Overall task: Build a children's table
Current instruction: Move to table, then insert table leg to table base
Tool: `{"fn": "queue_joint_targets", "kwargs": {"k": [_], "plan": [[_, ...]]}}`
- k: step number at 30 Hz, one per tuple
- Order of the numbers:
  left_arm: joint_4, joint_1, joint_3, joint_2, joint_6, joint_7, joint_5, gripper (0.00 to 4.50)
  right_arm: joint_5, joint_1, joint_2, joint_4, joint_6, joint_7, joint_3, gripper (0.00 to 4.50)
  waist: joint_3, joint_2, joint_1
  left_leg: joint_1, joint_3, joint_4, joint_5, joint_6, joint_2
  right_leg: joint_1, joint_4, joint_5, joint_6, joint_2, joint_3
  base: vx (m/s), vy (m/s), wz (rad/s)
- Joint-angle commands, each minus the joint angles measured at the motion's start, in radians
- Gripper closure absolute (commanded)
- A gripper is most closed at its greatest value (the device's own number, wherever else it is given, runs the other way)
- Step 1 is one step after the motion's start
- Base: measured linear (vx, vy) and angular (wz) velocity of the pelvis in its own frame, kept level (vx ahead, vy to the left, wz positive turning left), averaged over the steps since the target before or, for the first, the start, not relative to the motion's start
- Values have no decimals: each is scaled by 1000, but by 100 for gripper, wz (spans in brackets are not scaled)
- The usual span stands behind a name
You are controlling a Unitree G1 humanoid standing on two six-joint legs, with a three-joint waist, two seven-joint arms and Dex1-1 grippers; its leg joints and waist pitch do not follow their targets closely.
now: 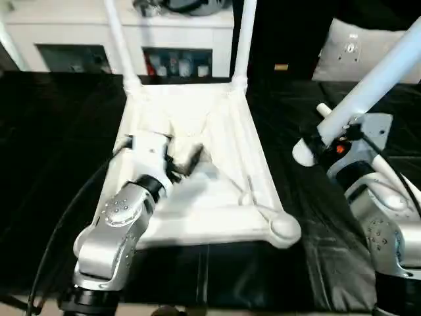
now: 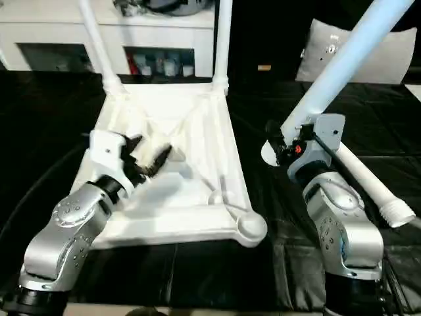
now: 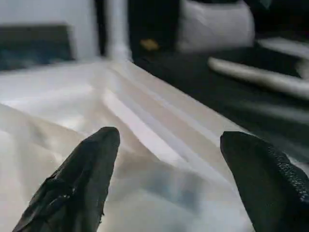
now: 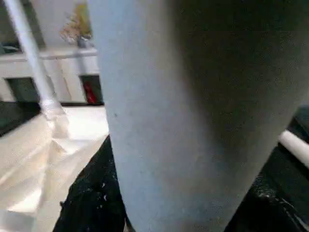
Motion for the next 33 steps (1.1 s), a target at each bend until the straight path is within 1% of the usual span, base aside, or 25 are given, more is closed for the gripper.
{"fn": "queue_joint_targets", "kwargs": {"k": [1,3,4,5,6,8,9,10,11,13,14,15,16,17,19,20,22,23,25,26,28,29,30,32,33], "plan": [[-22,-16,-23,28,42,-50,-11,67,25,-18,-16,3,25,31,5,258,-39,-11,-1,25,-26,-101,-234,8,81,30,-95,-213,-210,-74,46,-84,-22,1],[-18,-30,-38,56,66,-95,-24,67,26,-22,-28,18,42,51,11,258,-35,-11,-1,20,-19,-107,-238,-8,83,23,-100,-240,-190,-72,46,-72,-20,-1],[-13,-39,-47,68,73,-123,-31,67,20,-23,-35,33,34,61,15,258,-35,-10,0,21,-18,-107,-245,-14,82,21,-101,-252,-187,-72,45,-57,-14,-1],[-7,-52,-59,80,73,-156,-38,67,13,-27,-42,50,30,67,17,258,-34,-15,0,22,-17,-108,-260,-22,82,17,-105,-278,-183,-74,46,0,0,0],[-2,-67,-76,93,76,-193,-45,67,9,-32,-50,68,29,72,16,258,-35,-13,3,23,-17,-110,-259,-27,82,13,-106,-286,-180,-75,47,0,0,0],[3,-97,-120,126,91,-265,-52,67,1,-39,-62,98,18,80,15,258,-36,-13,4,19,-16,-112,-240,-28,82,13,-102,-247,-184,-72,46,0,0,0],[3,-102,-127,131,93,-277,-52,67,0,-40,-64,103,16,81,15,258,-35,-19,6,19,-14,-113,-241,-24,83,12,-100,-240,-186,-72,46,0,0,0],[10,-120,-157,148,84,-316,-42,67,-4,-41,-68,111,3,89,17,258,-35,-19,5,18,-12,-113,-240,-22,82,13,-101,-236,-188,-73,47,0,0,0],[19,-138,-184,162,73,-357,-34,67,-3,-43,-69,116,0,96,16,258,-39,-21,7,18,-11,-112,-222,-15,82,13,-101,-219,-186,-74,47,0,0,0],[47,-175,-217,175,71,-425,-36,67,9,-45,-66,111,3,107,16,258,-44,-16,8,13,-7,-110,-157,0,81,16,-93,-124,-196,-71,47,0,0,0],[47,-175,-217,175,71,-425,-36,67,9,-45,-66,111,3,107,16,258,-45,-19,8,12,-5,-108,-126,12,80,18,-88,-68,-207,-69,47,0,0,0],[76,-209,-233,165,75,-466,-45,67,29,-39,-64,87,24,120,16,258,-48,-13,9,9,-4,-105,-85,25,80,21,-84,-6,-222,-71,46,0,0,0],[81,-216,-237,165,74,-473,-47,67,31,-38,-64,84,25,123,17,258,-49,-15,9,9,-3,-102,-72,32,79,20,-82,16,-228,-69,46,0,0,0],[91,-236,-253,164,77,-505,-58,67,32,-31,-67,72,24,129,22,258,-52,-12,11,7,-3,-99,-45,46,79,24,-77,61,-241,-70,45,0,0,0],[90,-246,-284,169,95,-534,-60,67,27,-18,-68,63,15,128,24,258,-51,-17,11,4,-1,-97,-26,63,81,26,-74,95,-260,-72,43,0,0,0],[88,-250,-300,172,104,-543,-57,67,25,-12,-67,59,11,125,24,258,-49,-10,12,6,-1,-98,-35,65,82,23,-77,85,-267,-72,43,0,0,0],[79,-248,-332,178,117,-555,-48,101,26,5,-62,45,11,116,19,258,-46,-8,11,8,-2,-102,-69,61,85,24,-79,45,-271,-71,42,0,0,0],[72,-244,-342,179,133,-556,-49,101,26,12,-60,38,12,112,17,258,-44,-9,10,7,-1,-104,-78,59,86,24,-81,30,-273,-72,43,0,0,0],[59,-235,-360,179,155,-548,-38,115,27,28,-54,20,19,105,16,258,-40,-5,10,10,-1,-107,-109,47,88,22,-86,-22,-271,-72,44,0,0,0],[62,-235,-366,179,154,-548,-27,129,27,32,-53,14,20,102,18,258,-37,-9,9,9,-1,-109,-127,41,88,21,-90,-53,-267,-72,45,0,0,0],[71,-232,-373,175,143,-545,-11,140,27,37,-49,8,23,98,19,258,-36,-8,8,9,-1,-111,-140,35,87,21,-94,-82,-261,-72,45,0,0,0],[85,-233,-373,168,140,-531,3,151,26,40,-45,3,24,94,22,258,-32,-13,6,8,-1,-114,-149,28,88,19,-97,-111,-249,-72,46,0,0,0],[92,-235,-373,166,142,-524,8,161,26,41,-43,0,24,93,23,258,-32,-9,7,9,-1,-114,-155,24,88,18,-96,-125,-244,-73,47,0,0,0],[104,-240,-377,167,139,-515,23,173,15,45,-46,-7,17,101,41,258,-30,-8,6,10,-2,-116,-161,20,88,15,-99,-135,-235,-70,47,0,0,0],[116,-247,-383,170,153,-505,33,183,-14,55,-50,-18,2,105,73,258,-32,-9,6,9,-1,-116,-150,19,87,17,-98,-124,-232,-72,47,0,0,0]]}}
